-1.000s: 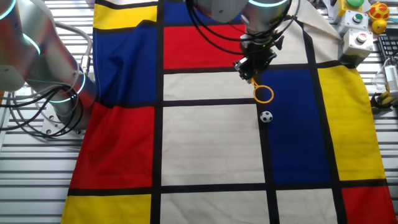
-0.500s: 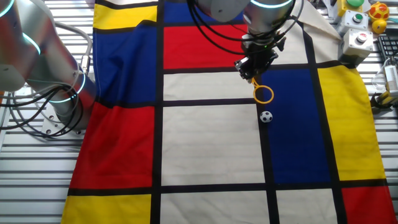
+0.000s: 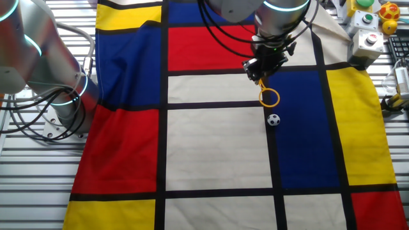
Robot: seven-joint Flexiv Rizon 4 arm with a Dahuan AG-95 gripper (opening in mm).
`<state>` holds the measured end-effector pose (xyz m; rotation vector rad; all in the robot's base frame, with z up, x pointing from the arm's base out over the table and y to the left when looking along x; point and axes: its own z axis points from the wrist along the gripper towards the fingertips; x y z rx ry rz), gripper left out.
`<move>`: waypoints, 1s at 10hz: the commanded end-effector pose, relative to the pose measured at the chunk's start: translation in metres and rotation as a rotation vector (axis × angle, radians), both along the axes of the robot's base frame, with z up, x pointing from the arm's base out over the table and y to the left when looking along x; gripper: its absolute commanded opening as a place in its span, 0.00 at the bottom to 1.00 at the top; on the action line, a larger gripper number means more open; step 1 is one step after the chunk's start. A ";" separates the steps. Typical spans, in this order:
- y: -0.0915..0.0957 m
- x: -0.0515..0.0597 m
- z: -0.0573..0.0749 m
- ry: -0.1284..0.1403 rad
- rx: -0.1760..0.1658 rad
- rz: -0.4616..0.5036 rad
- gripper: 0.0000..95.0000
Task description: Attach the bubble ring to the ball
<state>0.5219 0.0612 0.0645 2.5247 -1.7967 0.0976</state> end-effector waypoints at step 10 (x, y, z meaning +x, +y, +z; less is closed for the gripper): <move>0.000 0.001 -0.001 -0.026 -0.021 -0.067 0.00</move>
